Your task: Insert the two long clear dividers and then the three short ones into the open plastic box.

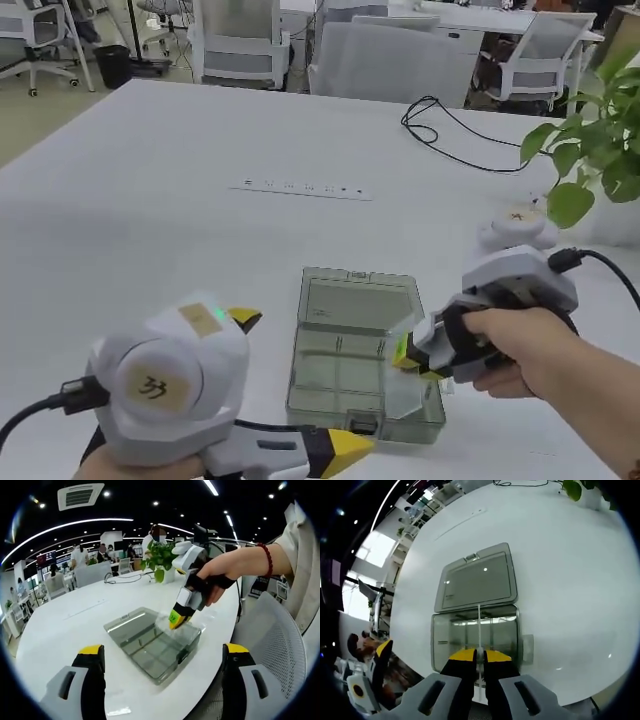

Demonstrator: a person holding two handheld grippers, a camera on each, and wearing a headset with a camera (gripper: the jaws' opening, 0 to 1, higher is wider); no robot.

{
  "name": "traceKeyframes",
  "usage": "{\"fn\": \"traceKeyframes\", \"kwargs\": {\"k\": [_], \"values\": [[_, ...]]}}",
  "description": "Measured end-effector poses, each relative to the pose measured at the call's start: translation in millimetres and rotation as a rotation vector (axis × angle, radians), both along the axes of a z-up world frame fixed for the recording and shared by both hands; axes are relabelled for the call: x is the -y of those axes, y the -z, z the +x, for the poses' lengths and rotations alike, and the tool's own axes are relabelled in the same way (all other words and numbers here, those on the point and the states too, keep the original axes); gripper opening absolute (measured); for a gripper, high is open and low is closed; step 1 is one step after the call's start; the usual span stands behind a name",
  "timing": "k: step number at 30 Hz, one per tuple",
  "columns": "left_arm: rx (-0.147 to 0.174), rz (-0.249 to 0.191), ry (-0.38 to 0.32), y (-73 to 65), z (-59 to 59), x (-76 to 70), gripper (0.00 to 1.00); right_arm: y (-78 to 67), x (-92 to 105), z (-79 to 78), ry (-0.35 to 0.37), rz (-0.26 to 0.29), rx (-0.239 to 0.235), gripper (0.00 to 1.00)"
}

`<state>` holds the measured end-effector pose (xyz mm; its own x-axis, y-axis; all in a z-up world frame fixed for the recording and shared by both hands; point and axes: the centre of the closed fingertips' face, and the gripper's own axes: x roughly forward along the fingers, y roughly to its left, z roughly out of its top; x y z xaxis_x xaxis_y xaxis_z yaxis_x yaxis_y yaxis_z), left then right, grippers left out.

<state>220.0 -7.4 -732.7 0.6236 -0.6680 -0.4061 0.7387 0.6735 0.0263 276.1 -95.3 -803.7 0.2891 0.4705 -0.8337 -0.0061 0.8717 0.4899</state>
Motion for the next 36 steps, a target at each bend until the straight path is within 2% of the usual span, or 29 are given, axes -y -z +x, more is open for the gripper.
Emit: {"fn": "traceKeyframes", "kwargs": {"k": [5, 13, 16, 30, 36], "values": [[0.000, 0.001, -0.002, 0.2, -0.1, -1.8, 0.99, 3.5, 1.3, 0.7, 0.016, 0.004, -0.024, 0.06], [-0.005, 0.006, -0.009, 1.6, 0.5, -5.2, 0.98, 4.9, -6.3, -9.3, 0.021, 0.010, -0.048, 0.06], [-0.005, 0.005, -0.011, 1.7, 1.0, -5.7, 0.98, 6.6, -4.1, -7.4, 0.031, 0.011, -0.057, 0.07], [-0.008, 0.002, -0.014, 2.3, 1.9, -6.2, 0.97, 6.4, -5.9, -10.7, 0.040, 0.010, -0.059, 0.07], [-0.009, 0.003, -0.018, 2.2, 2.8, -8.2, 0.96, 7.9, -3.1, -6.4, 0.033, -0.002, -0.067, 0.07]]}}
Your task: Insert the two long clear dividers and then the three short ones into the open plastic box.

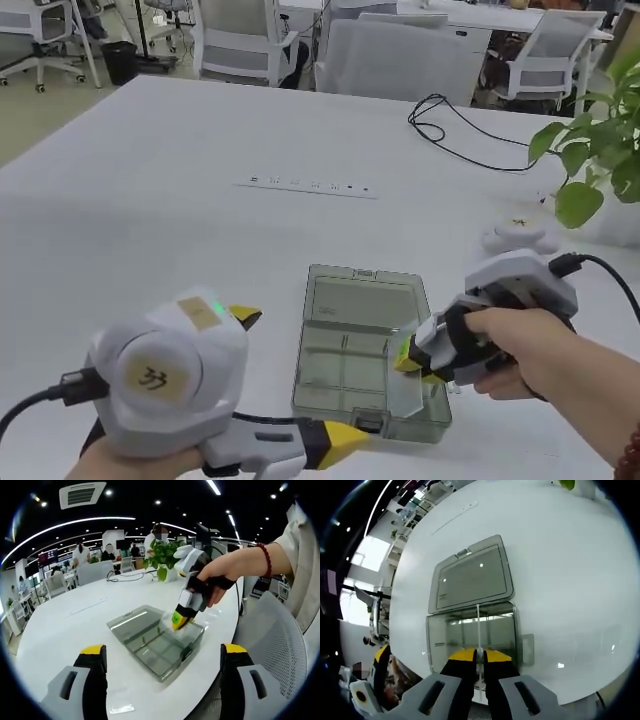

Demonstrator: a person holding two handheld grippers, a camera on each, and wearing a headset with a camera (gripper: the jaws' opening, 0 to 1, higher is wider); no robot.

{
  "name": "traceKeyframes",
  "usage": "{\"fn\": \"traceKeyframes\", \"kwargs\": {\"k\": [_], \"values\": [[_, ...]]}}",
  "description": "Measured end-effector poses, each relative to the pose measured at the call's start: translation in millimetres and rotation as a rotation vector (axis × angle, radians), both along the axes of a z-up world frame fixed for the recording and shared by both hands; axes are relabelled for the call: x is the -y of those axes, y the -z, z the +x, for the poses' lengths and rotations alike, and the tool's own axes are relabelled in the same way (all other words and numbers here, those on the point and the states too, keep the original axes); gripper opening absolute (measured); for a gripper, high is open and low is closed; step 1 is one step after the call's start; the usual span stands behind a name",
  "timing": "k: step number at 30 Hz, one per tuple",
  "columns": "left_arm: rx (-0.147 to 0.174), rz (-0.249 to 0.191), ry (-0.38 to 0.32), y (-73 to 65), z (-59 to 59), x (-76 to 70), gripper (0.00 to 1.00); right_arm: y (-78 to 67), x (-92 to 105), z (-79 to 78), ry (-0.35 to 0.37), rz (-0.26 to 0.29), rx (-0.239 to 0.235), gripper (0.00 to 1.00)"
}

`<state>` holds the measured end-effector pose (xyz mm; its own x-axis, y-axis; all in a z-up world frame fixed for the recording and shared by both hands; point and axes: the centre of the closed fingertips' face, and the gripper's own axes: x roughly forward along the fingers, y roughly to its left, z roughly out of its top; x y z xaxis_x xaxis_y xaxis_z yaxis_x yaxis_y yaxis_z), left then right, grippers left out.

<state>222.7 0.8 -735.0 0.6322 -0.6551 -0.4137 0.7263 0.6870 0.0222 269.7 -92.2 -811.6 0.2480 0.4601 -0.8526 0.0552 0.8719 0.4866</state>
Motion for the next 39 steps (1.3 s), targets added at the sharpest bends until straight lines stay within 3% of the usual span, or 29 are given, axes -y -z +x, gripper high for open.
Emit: {"fn": "traceKeyframes", "kwargs": {"k": [8, 14, 20, 31, 33, 39], "values": [[0.004, -0.002, -0.008, -1.5, 1.8, -2.4, 0.96, -2.7, 0.9, 2.3, -0.089, -0.077, -0.008, 0.07], [0.008, -0.009, -0.008, -2.8, 1.8, -2.0, 0.96, -4.9, -1.3, -2.5, -0.093, -0.079, -0.022, 0.07], [0.003, -0.009, -0.008, -2.0, 1.1, -2.4, 0.95, -2.6, 1.3, 5.2, -0.091, -0.081, -0.030, 0.07], [-0.002, -0.022, -0.014, -3.3, 2.4, -3.6, 0.95, 0.9, 1.2, 8.7, -0.130, -0.134, -0.004, 0.07], [-0.001, -0.018, -0.013, -3.2, 2.7, -3.9, 0.95, 1.1, 0.2, 9.6, -0.152, -0.158, 0.013, 0.07], [-0.004, -0.016, -0.012, -2.8, 2.5, -4.0, 0.95, 2.4, -3.0, 11.8, -0.286, -0.303, 0.092, 0.07]]}}
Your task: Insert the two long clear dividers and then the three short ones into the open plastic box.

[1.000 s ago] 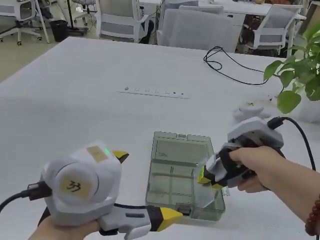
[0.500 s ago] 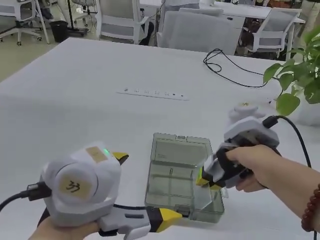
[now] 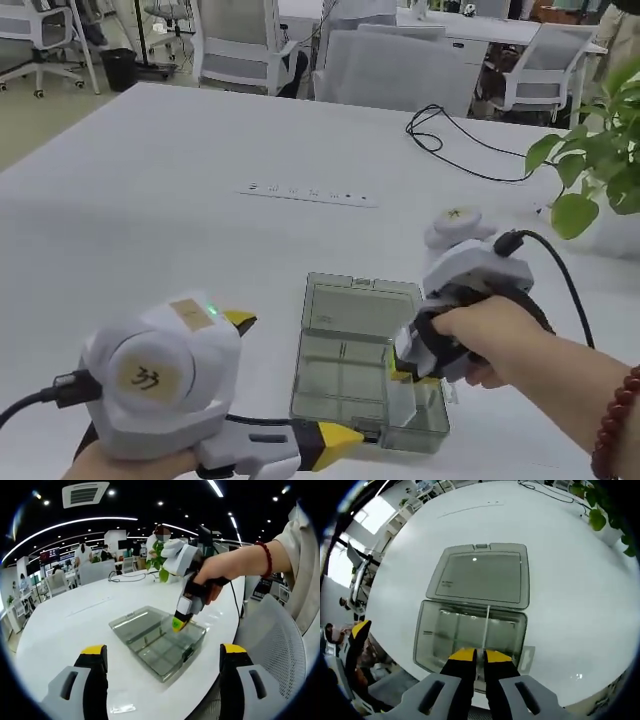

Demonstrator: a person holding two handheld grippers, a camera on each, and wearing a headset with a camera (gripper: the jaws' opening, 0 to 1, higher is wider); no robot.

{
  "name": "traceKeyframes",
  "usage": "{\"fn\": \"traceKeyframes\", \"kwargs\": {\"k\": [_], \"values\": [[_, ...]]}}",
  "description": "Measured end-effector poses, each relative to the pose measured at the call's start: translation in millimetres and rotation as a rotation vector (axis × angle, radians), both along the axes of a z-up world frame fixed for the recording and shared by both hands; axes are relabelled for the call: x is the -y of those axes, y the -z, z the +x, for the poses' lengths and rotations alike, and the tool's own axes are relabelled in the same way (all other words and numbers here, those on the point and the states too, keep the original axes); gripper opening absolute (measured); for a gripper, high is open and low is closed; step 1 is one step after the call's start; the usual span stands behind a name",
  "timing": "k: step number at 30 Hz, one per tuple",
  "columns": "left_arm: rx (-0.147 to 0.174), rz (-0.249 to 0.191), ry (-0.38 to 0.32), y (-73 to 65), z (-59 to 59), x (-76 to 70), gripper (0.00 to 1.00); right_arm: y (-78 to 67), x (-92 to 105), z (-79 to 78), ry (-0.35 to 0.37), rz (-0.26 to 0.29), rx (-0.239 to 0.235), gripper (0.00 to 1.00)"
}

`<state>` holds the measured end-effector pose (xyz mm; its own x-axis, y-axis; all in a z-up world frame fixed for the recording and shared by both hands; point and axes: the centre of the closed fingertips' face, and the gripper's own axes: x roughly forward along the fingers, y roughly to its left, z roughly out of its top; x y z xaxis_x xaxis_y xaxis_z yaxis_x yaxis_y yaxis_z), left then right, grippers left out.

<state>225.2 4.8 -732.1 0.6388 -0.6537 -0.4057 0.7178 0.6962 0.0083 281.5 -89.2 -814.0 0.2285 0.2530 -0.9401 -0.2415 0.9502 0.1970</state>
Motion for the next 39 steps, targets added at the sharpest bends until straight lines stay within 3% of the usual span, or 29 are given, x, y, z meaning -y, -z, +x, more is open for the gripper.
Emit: {"fn": "traceKeyframes", "kwargs": {"k": [2, 7, 23, 28, 34, 37, 39], "values": [[0.001, 0.001, 0.001, -0.2, -0.2, 0.2, 0.95, 2.1, -1.4, 0.8, -0.035, -0.044, 0.024, 0.07], [0.004, 0.000, -0.005, -1.9, -0.1, -1.1, 0.95, 8.4, -5.2, 1.1, -0.067, -0.091, 0.050, 0.07], [0.000, -0.001, -0.044, -1.9, 1.7, -11.1, 0.94, 22.5, -4.2, 0.8, -0.085, -0.119, 0.079, 0.07], [0.001, 0.000, -0.057, -3.3, 0.8, -14.6, 0.93, 22.2, -3.8, 0.8, -0.082, -0.103, 0.096, 0.08], [0.003, 0.007, -0.071, -4.8, 0.8, -19.8, 0.92, 20.4, -7.7, 1.4, -0.104, -0.032, 0.139, 0.11], [0.001, 0.007, -0.084, -6.5, 0.3, -22.7, 0.92, 17.5, -8.5, 3.2, -0.102, 0.009, 0.176, 0.12], [0.001, 0.007, -0.091, -7.7, -0.1, -24.5, 0.92, 12.4, -10.9, 7.3, -0.117, 0.042, 0.229, 0.16]]}}
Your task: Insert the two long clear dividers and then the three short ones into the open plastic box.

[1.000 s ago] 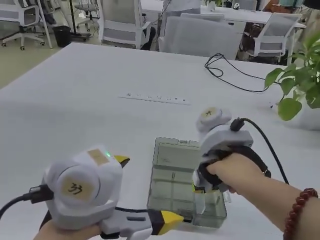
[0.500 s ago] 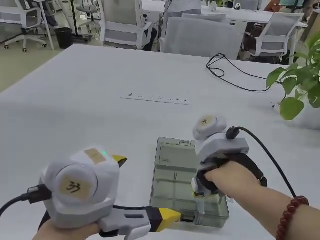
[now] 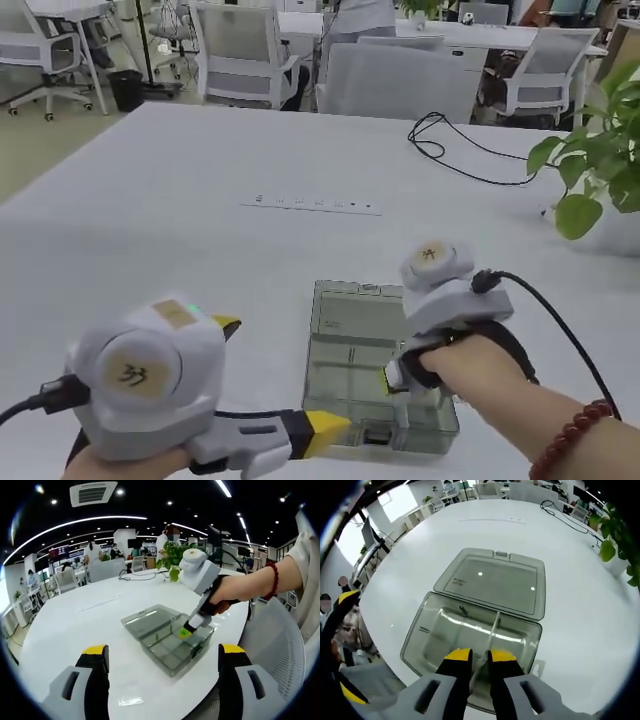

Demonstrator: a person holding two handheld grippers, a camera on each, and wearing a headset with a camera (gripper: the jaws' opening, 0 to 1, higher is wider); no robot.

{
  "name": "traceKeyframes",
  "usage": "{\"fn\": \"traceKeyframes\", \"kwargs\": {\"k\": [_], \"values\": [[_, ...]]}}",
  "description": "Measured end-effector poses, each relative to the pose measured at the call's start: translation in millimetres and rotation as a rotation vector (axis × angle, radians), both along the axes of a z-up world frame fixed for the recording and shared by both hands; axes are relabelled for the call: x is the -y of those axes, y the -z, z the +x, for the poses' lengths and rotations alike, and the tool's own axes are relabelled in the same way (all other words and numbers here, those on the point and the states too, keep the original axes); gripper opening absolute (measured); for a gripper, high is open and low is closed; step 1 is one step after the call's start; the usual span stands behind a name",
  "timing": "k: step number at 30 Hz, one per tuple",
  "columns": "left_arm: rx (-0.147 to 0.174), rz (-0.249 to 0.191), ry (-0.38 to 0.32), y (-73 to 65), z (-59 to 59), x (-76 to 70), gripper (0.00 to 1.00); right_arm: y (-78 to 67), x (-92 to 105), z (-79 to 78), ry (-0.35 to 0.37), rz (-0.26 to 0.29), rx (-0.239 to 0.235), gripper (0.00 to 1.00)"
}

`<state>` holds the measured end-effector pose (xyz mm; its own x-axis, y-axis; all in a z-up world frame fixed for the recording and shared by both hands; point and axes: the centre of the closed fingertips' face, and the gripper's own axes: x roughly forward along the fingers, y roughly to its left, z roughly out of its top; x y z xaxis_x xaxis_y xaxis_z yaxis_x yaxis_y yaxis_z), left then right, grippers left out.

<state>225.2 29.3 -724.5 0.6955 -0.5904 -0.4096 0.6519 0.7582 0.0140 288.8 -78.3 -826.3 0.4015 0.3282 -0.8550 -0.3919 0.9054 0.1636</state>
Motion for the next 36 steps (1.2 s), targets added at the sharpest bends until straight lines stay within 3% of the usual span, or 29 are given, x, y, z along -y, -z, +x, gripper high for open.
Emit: {"fn": "traceKeyframes", "kwargs": {"k": [8, 11, 17, 26, 36], "values": [[0.004, 0.013, -0.022, -3.8, -0.8, -6.0, 0.92, -25.5, 1.5, 2.8, -0.063, 0.079, 0.117, 0.27], [0.001, 0.011, -0.031, -4.9, -1.1, -7.5, 0.92, -40.6, 0.1, 1.8, -0.108, 0.133, 0.177, 0.32], [-0.004, 0.018, -0.039, -4.6, -1.4, -8.4, 0.91, -61.3, 3.0, -6.0, -0.153, 0.223, 0.242, 0.40], [-0.008, 0.036, -0.052, -3.5, -2.7, -13.2, 0.91, -78.7, 10.8, -20.6, -0.228, 0.276, 0.331, 0.52], [-0.015, 0.056, -0.059, -0.8, -7.4, -19.0, 0.91, -86.3, 19.0, -37.5, -0.289, 0.319, 0.410, 0.61]]}}
